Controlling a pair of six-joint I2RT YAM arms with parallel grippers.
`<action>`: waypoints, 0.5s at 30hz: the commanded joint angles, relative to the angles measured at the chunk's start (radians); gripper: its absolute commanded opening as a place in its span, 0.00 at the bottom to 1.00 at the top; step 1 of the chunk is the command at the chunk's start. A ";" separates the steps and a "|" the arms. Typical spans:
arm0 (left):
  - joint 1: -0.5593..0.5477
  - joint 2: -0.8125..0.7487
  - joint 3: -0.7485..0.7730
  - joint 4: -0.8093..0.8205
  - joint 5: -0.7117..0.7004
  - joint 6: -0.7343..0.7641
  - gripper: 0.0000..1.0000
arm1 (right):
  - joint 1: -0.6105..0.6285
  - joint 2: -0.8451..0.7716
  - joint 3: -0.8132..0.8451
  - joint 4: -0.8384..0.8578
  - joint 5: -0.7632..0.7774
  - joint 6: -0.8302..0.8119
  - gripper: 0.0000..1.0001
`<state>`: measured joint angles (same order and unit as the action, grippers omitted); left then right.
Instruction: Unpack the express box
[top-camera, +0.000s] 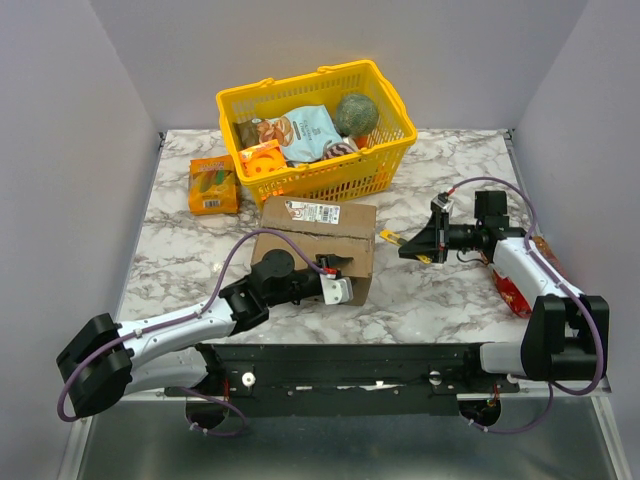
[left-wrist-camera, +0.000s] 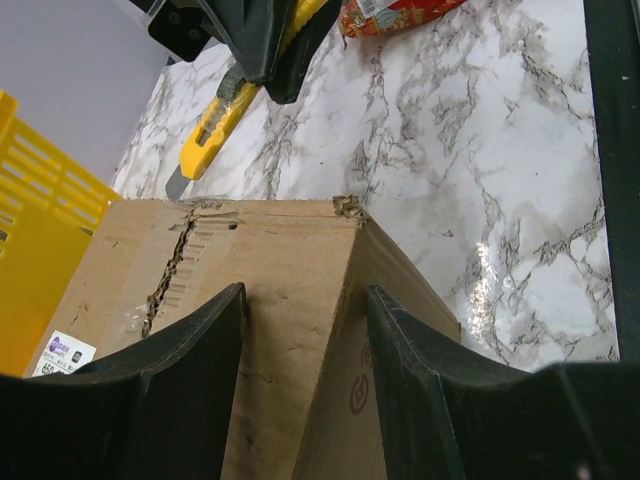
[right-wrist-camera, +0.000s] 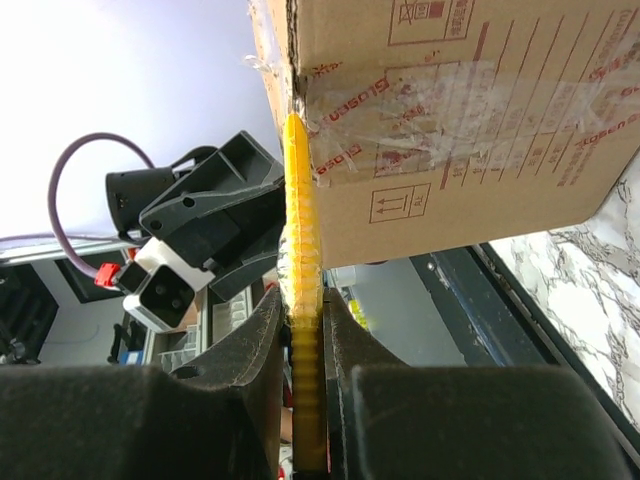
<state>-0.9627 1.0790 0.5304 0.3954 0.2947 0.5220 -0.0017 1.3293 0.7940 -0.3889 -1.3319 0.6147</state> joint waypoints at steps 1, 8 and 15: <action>-0.001 0.016 -0.015 0.011 -0.068 -0.017 0.58 | 0.005 -0.015 0.005 -0.085 -0.078 -0.044 0.01; -0.002 0.027 -0.012 0.017 -0.071 -0.020 0.57 | 0.016 -0.041 0.001 -0.103 -0.069 -0.050 0.01; -0.004 0.032 -0.010 0.017 -0.071 -0.023 0.57 | 0.042 -0.044 0.004 -0.103 -0.067 -0.044 0.00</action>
<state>-0.9661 1.0935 0.5304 0.4175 0.2844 0.5083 0.0151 1.3098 0.7940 -0.4496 -1.3334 0.5819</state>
